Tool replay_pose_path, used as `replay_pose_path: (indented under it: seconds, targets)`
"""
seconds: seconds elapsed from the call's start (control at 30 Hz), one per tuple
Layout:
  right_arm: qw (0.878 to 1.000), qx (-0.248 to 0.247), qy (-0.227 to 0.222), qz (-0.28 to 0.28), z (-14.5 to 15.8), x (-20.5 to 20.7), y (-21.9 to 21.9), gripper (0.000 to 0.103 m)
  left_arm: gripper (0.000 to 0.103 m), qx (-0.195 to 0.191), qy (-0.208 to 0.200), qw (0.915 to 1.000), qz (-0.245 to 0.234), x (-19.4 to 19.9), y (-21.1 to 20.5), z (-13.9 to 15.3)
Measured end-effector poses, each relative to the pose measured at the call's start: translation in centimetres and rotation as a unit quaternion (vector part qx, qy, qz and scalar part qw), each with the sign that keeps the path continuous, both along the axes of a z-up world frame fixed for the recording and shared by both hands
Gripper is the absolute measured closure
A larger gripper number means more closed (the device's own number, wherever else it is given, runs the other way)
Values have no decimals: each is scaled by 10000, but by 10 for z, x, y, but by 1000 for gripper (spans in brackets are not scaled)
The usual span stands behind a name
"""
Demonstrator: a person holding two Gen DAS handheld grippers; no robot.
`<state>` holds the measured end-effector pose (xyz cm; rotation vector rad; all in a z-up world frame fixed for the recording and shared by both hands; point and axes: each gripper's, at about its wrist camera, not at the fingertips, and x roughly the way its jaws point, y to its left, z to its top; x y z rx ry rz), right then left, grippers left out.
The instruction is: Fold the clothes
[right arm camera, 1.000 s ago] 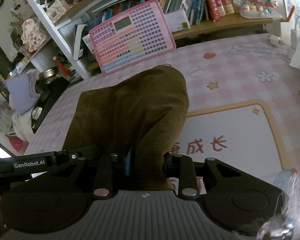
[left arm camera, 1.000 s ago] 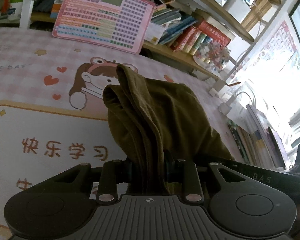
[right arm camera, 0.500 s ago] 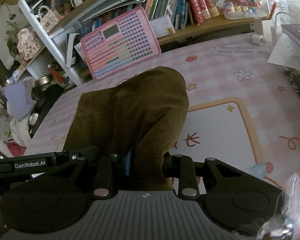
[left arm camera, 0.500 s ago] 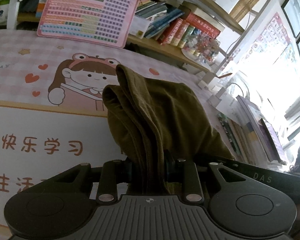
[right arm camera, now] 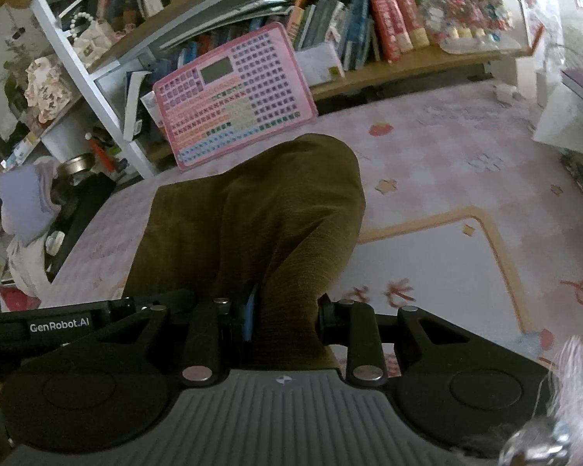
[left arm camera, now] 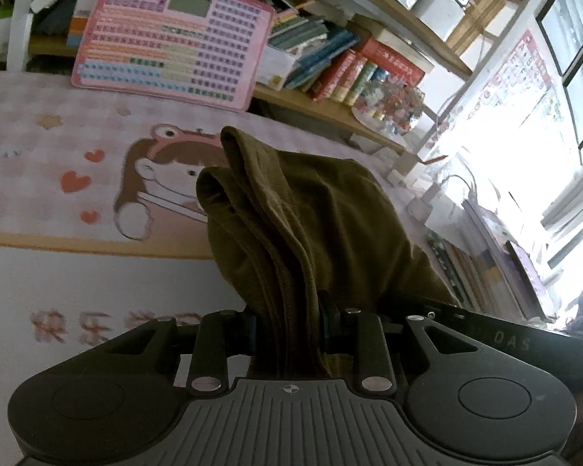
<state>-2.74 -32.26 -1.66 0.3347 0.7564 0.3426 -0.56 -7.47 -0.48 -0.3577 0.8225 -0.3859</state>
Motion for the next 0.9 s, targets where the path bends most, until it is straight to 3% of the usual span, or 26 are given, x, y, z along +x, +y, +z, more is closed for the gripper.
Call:
replay_pose_path:
  seconds: [0.6, 0.9]
  targets:
    - [9997, -155, 197, 45, -3, 29, 133, 77, 77, -184, 302, 9994, 57, 26, 132, -15]
    - [9989, -355, 35, 294, 6, 92, 191, 77, 77, -427, 181, 9983, 353, 83, 190, -17]
